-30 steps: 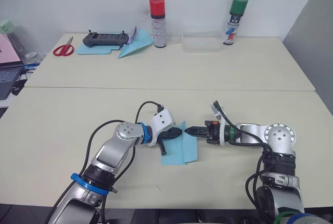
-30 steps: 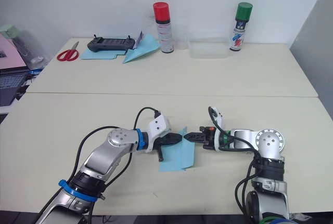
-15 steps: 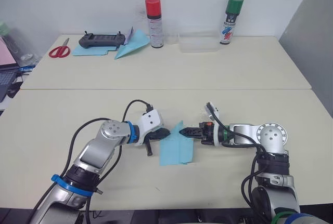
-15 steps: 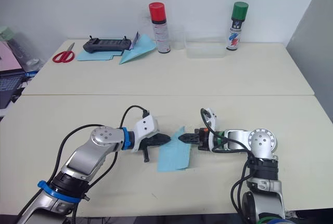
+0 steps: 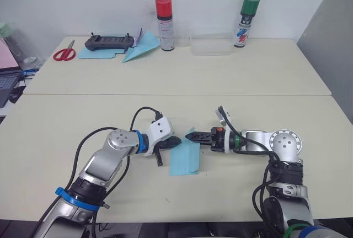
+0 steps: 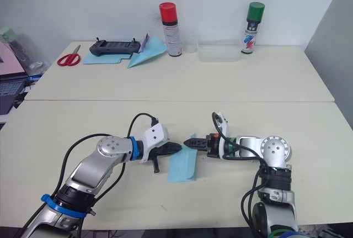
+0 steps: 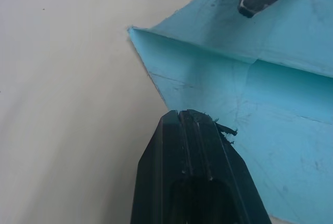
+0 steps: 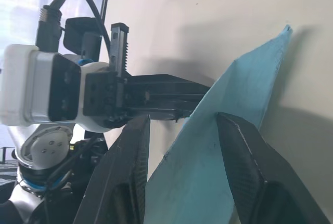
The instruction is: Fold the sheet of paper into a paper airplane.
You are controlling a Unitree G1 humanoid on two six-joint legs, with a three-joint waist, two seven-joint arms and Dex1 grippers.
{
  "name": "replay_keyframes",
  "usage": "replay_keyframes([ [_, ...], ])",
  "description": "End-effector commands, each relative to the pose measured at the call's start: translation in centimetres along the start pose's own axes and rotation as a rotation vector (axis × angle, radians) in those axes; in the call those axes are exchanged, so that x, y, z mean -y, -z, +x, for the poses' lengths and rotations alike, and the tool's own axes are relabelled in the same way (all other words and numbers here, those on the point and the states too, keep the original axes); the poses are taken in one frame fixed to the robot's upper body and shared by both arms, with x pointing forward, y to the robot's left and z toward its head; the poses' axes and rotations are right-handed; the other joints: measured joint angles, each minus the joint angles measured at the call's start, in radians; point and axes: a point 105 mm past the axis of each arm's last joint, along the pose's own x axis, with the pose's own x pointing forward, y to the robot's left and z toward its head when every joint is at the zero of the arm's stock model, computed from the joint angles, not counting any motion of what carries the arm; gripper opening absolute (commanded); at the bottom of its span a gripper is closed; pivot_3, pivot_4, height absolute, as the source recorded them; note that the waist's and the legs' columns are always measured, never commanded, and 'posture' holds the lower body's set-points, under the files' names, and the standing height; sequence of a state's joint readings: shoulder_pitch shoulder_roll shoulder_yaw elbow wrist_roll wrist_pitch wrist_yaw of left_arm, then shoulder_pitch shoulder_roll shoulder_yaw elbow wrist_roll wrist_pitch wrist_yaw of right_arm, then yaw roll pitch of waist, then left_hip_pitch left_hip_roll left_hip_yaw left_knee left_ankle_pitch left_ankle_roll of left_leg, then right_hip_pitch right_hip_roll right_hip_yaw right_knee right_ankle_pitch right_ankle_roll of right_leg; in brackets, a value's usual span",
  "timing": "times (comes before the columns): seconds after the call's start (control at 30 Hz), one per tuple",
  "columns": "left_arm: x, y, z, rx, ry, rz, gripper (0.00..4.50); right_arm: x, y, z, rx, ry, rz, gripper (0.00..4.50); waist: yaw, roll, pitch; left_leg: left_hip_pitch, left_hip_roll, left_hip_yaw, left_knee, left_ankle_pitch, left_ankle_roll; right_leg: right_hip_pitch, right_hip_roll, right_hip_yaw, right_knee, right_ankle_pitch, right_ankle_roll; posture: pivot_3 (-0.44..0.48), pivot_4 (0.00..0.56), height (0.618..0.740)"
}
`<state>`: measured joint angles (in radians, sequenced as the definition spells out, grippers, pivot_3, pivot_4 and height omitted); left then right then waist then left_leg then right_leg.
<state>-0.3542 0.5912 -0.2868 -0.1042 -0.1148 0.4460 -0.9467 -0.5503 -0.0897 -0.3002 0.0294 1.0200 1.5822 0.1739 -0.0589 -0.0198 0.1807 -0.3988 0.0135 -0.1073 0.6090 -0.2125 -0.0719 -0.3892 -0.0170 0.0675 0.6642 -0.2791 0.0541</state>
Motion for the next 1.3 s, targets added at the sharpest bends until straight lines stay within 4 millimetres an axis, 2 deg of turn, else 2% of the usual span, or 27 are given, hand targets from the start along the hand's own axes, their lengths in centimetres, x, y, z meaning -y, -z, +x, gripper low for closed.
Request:
replay_keyframes([
  [0.03, 0.8, 1.2, 0.5, -0.036, 0.031, -0.025, 0.0, -1.5, -0.8, 0.0, 0.023, -0.073, -0.016, 2.05, 0.0, 0.0, 0.0, 0.0, 0.0, 0.0, 0.0, 0.0, 0.0, 0.0, 0.0, 0.0, 0.0, 0.0, 0.0, 0.0, 0.15, 0.74],
  [0.37, 0.7, 1.1, 0.5, -0.036, 0.034, -0.022, 0.0, -1.9, -0.6, 0.4, 0.012, -0.1, -0.004, 2.05, 0.0, 0.0, 0.0, 0.0, 0.0, 0.0, 0.0, 0.0, 0.0, 0.0, 0.0, 0.0, 0.0, 0.0, 0.0, 0.0, 0.15, 0.74],
  [0.67, 0.9, 1.2, 0.5, -0.038, 0.035, -0.023, 0.0, -1.4, -0.6, -0.4, 0.009, -0.063, -0.031, 2.05, 0.0, 0.0, 0.0, 0.0, 0.0, 0.0, 0.0, 0.0, 0.0, 0.0, 0.0, 0.0, 0.0, 0.0, 0.0, 0.0, 0.15, 0.74],
  [0.77, 0.9, 1.2, 0.5, -0.037, 0.035, -0.023, 0.0, -1.4, -0.6, -0.4, 0.009, -0.062, -0.036, 2.64, 0.0, 0.0, 0.0, 0.0, 0.0, 0.0, 0.0, 0.0, 0.0, 0.0, 0.0, 0.0, 0.0, 0.0, 0.0, 0.0, 0.15, 0.74],
  [0.93, 0.8, 1.2, 0.6, -0.036, 0.034, -0.022, 0.0, -1.7, -0.9, -0.8, 0.023, -0.087, -0.036, 4.37, 0.0, 0.0, 0.0, 0.0, 0.0, 0.0, 0.0, 0.0, 0.0, 0.0, 0.0, 0.0, 0.0, 0.0, 0.0, 0.0, 0.15, 0.74],
  [1.3, 0.7, 1.2, 0.6, -0.035, 0.033, -0.02, 0.0, -2.4, -0.6, -1.2, 0.019, -0.158, -0.007, 4.37, 0.0, 0.0, 0.0, 0.0, 0.0, 0.0, 0.0, 0.0, 0.0, 0.0, 0.0, 0.0, 0.0, 0.0, 0.0, 0.0, 0.15, 0.74],
])
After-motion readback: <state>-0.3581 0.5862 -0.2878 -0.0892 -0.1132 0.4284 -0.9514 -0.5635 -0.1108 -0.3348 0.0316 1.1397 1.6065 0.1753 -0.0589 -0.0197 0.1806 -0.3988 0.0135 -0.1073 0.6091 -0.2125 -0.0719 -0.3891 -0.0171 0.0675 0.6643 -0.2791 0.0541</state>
